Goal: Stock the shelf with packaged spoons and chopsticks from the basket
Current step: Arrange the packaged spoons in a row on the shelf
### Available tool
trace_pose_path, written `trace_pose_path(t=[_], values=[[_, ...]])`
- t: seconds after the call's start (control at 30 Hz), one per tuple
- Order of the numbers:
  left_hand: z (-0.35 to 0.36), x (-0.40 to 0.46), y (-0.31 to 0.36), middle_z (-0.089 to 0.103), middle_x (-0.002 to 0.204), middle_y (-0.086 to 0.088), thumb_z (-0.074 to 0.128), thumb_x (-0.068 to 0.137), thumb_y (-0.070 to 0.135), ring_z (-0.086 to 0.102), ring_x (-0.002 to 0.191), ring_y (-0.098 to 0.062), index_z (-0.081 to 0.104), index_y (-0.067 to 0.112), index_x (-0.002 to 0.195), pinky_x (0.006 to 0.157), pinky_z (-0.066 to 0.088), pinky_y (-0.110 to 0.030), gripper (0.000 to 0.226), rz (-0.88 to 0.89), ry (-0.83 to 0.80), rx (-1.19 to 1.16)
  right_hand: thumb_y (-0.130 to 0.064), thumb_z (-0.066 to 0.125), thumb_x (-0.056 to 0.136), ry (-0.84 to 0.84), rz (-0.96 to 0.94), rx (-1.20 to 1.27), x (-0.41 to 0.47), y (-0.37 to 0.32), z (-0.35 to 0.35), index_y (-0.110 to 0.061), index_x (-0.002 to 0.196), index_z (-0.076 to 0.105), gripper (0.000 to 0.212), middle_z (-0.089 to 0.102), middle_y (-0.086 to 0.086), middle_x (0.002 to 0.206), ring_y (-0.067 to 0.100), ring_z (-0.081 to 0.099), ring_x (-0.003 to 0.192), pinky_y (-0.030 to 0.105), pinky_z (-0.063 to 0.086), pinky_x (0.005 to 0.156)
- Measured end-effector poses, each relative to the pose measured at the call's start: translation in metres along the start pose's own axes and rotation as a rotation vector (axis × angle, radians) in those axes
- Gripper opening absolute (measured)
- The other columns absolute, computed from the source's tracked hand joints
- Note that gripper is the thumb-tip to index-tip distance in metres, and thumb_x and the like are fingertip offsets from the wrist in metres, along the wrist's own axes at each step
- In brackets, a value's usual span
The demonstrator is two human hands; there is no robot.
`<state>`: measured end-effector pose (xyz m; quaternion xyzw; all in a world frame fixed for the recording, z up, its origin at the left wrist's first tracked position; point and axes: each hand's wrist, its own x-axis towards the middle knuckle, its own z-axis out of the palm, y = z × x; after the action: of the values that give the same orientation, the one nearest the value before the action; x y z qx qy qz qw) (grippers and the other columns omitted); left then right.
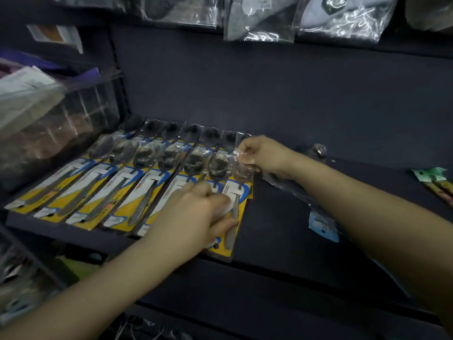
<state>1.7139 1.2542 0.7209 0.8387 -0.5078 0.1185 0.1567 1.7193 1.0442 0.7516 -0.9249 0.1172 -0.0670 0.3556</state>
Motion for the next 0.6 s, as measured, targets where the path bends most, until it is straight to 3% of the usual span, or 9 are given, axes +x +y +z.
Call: trace_pose_path(t=[0.07, 0.17, 0.27, 0.33, 0.43, 0.5, 0.6], values=[[0.004, -0.006, -0.002, 0.062, 0.097, -0.003, 0.041, 0.075, 0.058, 0.06, 0.089, -0.026, 0.069, 0.025, 0.094, 0.075, 0.052, -0.037, 0.048, 0.043, -0.024, -0.021, -0.011, 0.06, 0.088, 0.002, -0.021, -0.179, 0.004, 0.005, 0.002, -0.009, 0.089, 0.064, 0.005, 0.059, 0.003, 0.08, 0.014, 0.054, 0.073, 0.02, 0.036, 0.062], [0.008, -0.016, -0.007, 0.048, 0.139, -0.001, 0.029, 0.082, 0.069, 0.041, 0.131, -0.018, 0.051, 0.03, 0.125, 0.107, 0.034, -0.037, 0.063, 0.149, -0.166, -0.16, -0.015, 0.061, 0.088, 0.012, -0.061, -0.299, 0.005, 0.011, 0.0, -0.002, 0.103, 0.064, 0.021, 0.066, 0.011, 0.102, 0.023, 0.059, 0.097, 0.018, 0.03, 0.061], [0.008, -0.022, -0.01, 0.023, 0.153, 0.009, 0.014, 0.075, 0.078, 0.016, 0.142, -0.009, 0.03, 0.038, 0.139, 0.114, 0.01, -0.031, 0.078, 0.174, -0.255, -0.108, -0.012, 0.058, 0.09, 0.038, -0.103, -0.287, 0.004, 0.014, -0.001, -0.005, 0.107, 0.065, 0.02, 0.067, 0.011, 0.109, 0.016, 0.057, 0.094, 0.015, 0.035, 0.062], [0.006, -0.022, -0.009, 0.01, 0.155, 0.016, 0.012, 0.069, 0.081, 0.004, 0.143, -0.004, 0.02, 0.046, 0.14, 0.113, -0.001, -0.024, 0.08, 0.154, -0.309, -0.092, -0.01, 0.052, 0.092, 0.046, -0.119, -0.296, 0.002, 0.013, 0.0, -0.007, 0.11, 0.066, 0.023, 0.067, 0.011, 0.113, 0.015, 0.057, 0.097, 0.017, 0.039, 0.071], [0.005, -0.022, -0.006, 0.017, 0.154, 0.015, 0.011, 0.068, 0.082, 0.01, 0.142, -0.006, 0.023, 0.048, 0.138, 0.115, 0.015, -0.027, 0.079, 0.168, -0.299, -0.093, -0.017, 0.052, 0.093, 0.106, -0.159, -0.437, -0.012, 0.005, -0.002, -0.006, 0.117, 0.06, 0.028, 0.064, 0.016, 0.115, 0.03, 0.057, 0.107, 0.031, 0.042, 0.089], [0.005, -0.023, -0.006, 0.025, 0.152, 0.012, 0.013, 0.069, 0.082, 0.018, 0.141, -0.008, 0.029, 0.045, 0.137, 0.113, 0.027, -0.033, 0.079, 0.171, -0.273, -0.118, -0.023, 0.056, 0.091, 0.133, -0.14, -0.461, -0.031, -0.003, -0.001, -0.001, 0.113, 0.058, 0.032, 0.064, 0.018, 0.11, 0.033, 0.058, 0.103, 0.037, 0.044, 0.088], [0.005, -0.021, -0.007, 0.026, 0.151, 0.013, 0.021, 0.067, 0.083, 0.018, 0.139, -0.006, 0.031, 0.04, 0.138, 0.113, 0.028, -0.033, 0.084, 0.164, -0.288, -0.137, -0.029, 0.059, 0.087, 0.047, 0.0, -0.33, -0.066, -0.015, 0.009, -0.003, 0.115, 0.055, 0.038, 0.064, 0.014, 0.113, 0.03, 0.059, 0.105, 0.036, 0.046, 0.09]])
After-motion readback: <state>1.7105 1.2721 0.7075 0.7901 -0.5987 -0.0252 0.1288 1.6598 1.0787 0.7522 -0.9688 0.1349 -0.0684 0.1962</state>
